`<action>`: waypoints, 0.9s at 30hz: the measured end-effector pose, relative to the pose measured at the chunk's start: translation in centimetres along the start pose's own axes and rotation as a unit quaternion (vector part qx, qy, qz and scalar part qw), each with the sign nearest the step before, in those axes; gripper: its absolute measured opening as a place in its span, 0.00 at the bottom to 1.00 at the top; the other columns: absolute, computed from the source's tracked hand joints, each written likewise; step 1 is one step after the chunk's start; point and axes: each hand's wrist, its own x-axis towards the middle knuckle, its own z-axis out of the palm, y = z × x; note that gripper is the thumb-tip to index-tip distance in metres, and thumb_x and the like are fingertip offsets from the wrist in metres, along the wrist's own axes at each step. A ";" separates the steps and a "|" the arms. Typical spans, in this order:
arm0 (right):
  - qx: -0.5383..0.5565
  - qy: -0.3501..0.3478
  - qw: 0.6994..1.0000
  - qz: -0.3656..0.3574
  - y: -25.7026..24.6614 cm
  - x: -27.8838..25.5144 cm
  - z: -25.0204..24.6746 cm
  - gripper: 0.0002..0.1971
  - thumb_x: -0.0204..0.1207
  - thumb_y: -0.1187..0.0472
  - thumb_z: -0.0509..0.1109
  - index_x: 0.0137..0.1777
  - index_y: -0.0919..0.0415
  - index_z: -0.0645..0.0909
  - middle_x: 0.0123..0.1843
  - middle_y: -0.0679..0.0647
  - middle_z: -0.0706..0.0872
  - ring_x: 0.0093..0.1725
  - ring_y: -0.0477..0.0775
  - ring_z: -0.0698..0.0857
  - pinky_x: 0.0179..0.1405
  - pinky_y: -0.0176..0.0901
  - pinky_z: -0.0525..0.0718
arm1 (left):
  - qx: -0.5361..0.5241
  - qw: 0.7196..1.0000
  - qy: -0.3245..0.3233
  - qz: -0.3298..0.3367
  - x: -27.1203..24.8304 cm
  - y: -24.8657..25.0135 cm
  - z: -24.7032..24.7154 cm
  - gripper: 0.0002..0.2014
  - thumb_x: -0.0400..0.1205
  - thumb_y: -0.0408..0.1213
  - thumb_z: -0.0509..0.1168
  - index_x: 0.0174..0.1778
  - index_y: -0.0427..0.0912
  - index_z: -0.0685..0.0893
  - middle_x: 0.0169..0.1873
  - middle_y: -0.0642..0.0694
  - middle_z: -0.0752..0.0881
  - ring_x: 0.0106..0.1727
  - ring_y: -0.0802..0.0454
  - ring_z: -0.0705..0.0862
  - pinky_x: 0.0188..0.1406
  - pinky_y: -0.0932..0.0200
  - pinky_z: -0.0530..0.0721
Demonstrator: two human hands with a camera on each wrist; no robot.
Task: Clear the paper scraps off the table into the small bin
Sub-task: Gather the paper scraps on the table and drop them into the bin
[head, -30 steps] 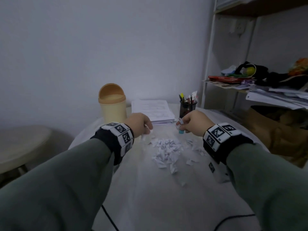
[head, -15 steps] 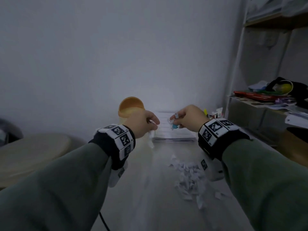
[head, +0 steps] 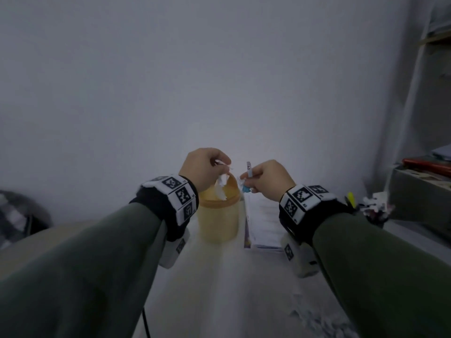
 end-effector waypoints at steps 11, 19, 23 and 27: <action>-0.107 -0.020 0.994 -0.008 2.1 7.1 5.5 0.10 0.75 0.63 0.72 0.51 0.66 0.90 0.52 0.62 0.91 0.53 0.58 0.88 0.51 0.43 0.85 | -0.025 0.998 0.051 -0.032 3.2 -6.5 4.4 0.04 0.75 0.32 0.71 0.44 0.41 0.89 0.40 0.48 0.86 0.36 0.62 0.79 0.30 0.87 0.72; -0.163 -0.044 0.986 -0.003 4.4 8.2 7.5 0.11 0.71 0.65 0.75 0.53 0.65 0.89 0.53 0.60 0.90 0.49 0.54 0.86 0.41 0.36 0.78 | -0.005 0.998 0.056 -0.033 2.8 -10.3 7.2 0.03 0.74 0.35 0.73 0.42 0.43 0.88 0.44 0.47 0.89 0.44 0.56 0.81 0.36 0.80 0.72; -0.171 -0.062 0.983 0.000 4.2 8.9 7.6 0.11 0.67 0.66 0.79 0.50 0.65 0.90 0.40 0.55 0.88 0.35 0.45 0.82 0.29 0.28 0.74 | -0.024 0.998 0.054 -0.028 2.5 -10.9 7.2 0.07 0.72 0.35 0.75 0.42 0.43 0.86 0.32 0.52 0.83 0.33 0.58 0.79 0.31 0.74 0.76; -0.197 -0.074 0.977 -0.020 3.6 9.0 7.8 0.09 0.73 0.65 0.75 0.51 0.66 0.90 0.45 0.57 0.90 0.43 0.50 0.86 0.42 0.35 0.81 | -0.035 0.997 0.036 -0.052 2.5 -11.3 7.0 0.07 0.71 0.37 0.76 0.38 0.41 0.85 0.29 0.55 0.81 0.31 0.61 0.78 0.29 0.73 0.75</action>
